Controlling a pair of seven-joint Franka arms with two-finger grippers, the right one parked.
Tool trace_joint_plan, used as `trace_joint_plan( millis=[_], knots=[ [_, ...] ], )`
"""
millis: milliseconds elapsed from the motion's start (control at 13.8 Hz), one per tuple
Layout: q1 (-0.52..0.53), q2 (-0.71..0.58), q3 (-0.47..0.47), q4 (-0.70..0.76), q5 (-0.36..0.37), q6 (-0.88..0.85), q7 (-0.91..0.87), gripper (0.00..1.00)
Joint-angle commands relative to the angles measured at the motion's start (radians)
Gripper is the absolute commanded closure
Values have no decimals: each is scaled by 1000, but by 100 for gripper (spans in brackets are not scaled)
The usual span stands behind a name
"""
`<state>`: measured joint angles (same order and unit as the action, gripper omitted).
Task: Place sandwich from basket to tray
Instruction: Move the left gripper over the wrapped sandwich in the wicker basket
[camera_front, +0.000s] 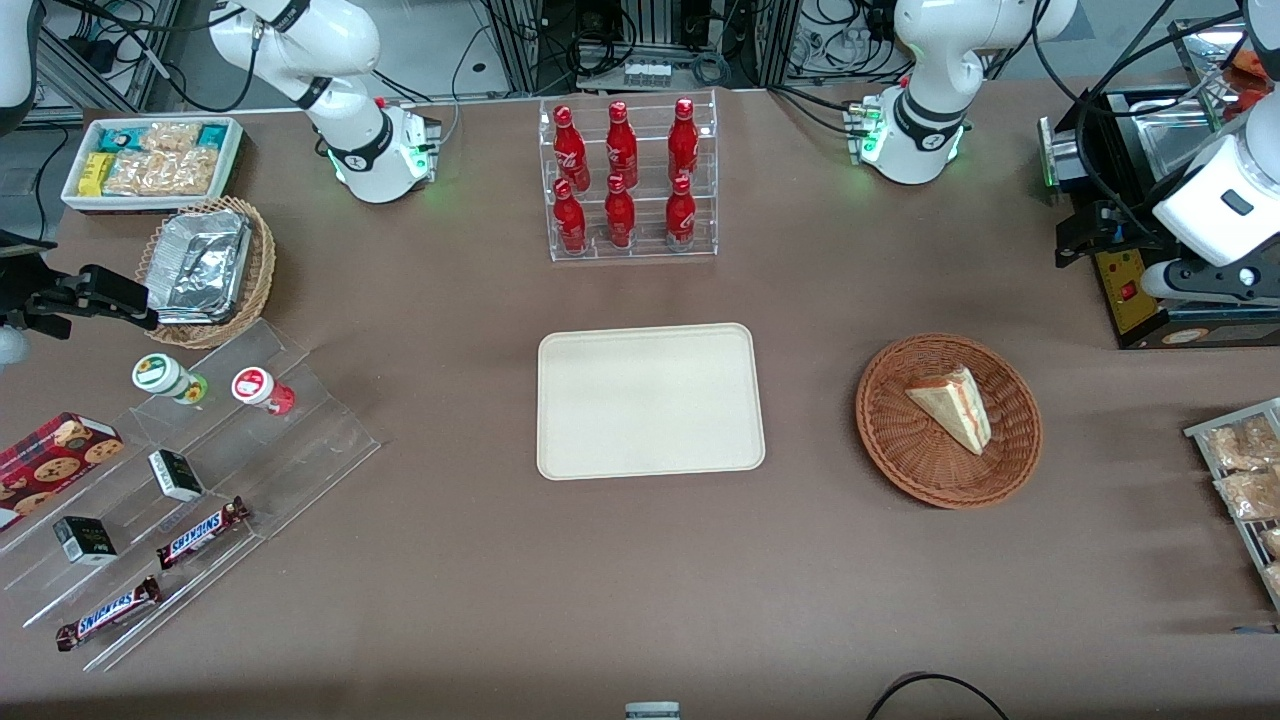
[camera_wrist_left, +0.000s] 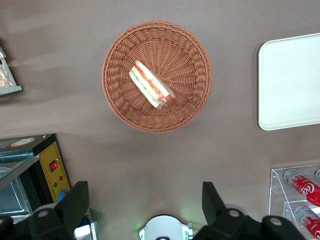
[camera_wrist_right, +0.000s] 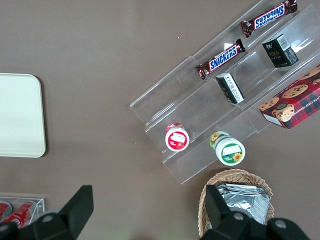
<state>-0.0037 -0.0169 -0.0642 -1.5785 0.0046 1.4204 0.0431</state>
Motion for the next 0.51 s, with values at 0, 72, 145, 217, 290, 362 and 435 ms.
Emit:
trace_joint_plan(
  millis=[0,72,145,217,290,362,435],
  knots=[
    [1,15,-11,35,15,-24,3,0],
    [1,17,-11,31,15,-20,4,0],
    [1,20,-11,28,17,-17,4,0],
    [1,25,-11,25,17,-11,4,0],
    [2,37,-9,20,17,0,3,0],
    [2,40,-9,5,20,23,3,0],
    [2,40,-9,-27,38,52,3,0]
  ],
)
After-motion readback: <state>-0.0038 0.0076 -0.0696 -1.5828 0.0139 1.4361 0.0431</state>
